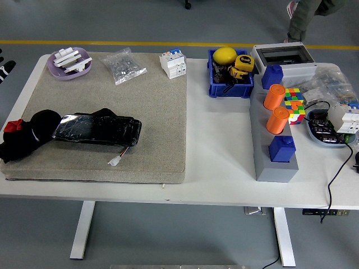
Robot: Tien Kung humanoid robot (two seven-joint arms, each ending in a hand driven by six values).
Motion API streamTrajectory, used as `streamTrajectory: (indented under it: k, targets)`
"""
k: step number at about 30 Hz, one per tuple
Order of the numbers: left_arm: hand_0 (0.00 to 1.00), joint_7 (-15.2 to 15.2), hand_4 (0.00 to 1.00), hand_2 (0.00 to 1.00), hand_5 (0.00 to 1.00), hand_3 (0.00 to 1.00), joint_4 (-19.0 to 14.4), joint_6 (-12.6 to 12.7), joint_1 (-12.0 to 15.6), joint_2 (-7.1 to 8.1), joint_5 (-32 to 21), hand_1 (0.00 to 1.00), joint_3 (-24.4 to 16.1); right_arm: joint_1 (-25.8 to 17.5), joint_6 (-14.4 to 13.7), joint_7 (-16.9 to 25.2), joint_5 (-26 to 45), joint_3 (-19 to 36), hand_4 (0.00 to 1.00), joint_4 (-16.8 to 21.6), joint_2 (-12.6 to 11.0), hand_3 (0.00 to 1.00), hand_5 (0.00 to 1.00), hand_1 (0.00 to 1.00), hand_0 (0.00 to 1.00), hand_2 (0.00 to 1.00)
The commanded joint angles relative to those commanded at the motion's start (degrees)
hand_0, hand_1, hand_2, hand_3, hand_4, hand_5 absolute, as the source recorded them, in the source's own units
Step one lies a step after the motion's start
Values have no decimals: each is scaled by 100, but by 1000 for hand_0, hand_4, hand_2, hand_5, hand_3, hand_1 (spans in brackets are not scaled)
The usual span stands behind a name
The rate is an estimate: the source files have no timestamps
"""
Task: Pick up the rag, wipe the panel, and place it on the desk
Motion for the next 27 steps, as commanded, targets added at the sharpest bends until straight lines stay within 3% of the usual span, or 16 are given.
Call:
streamTrajectory:
  k: [27]
  targets:
    - [695,17,949,766,271,628,82,-13,-30,82,-71,777,-74,10,7,10,11,56,998,-14,51,681,627,620,748,680]
